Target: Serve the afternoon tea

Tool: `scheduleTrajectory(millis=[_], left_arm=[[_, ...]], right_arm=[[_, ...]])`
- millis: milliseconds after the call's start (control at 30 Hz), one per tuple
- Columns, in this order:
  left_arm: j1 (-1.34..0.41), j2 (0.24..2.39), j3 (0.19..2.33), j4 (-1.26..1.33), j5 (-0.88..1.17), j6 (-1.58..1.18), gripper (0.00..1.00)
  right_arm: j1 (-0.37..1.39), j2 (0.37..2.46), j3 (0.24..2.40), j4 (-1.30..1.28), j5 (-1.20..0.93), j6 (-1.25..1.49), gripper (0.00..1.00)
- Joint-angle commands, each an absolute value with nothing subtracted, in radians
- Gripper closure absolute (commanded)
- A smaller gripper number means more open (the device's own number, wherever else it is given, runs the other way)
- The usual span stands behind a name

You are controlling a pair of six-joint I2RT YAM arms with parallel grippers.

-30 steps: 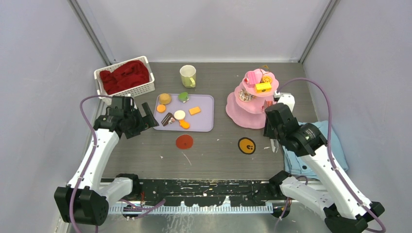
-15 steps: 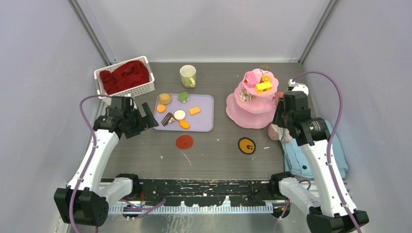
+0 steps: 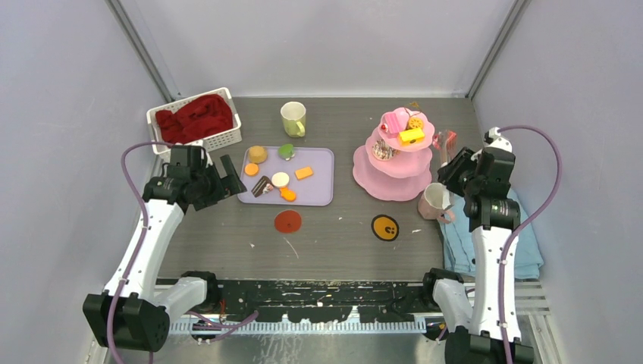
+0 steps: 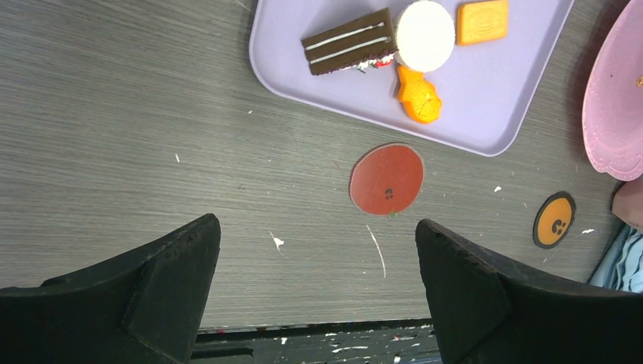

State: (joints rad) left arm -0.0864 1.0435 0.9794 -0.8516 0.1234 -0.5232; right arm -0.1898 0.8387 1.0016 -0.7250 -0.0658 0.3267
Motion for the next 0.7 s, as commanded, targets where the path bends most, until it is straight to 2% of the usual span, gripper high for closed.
scheduleTrajectory(millis=[0, 667], left_arm=[[-0.083, 1.035, 1.023, -0.857, 0.121, -0.498, 0.01], [-0.083, 1.014, 0.995, -0.861, 0.115, -0.497, 0.01]], right_arm=[[-0.248, 0.795, 0.950, -0.530, -0.270, 0.400, 0.86], [-0.304, 0.810, 0.736, -0.288, -0.543, 0.549, 0.86]])
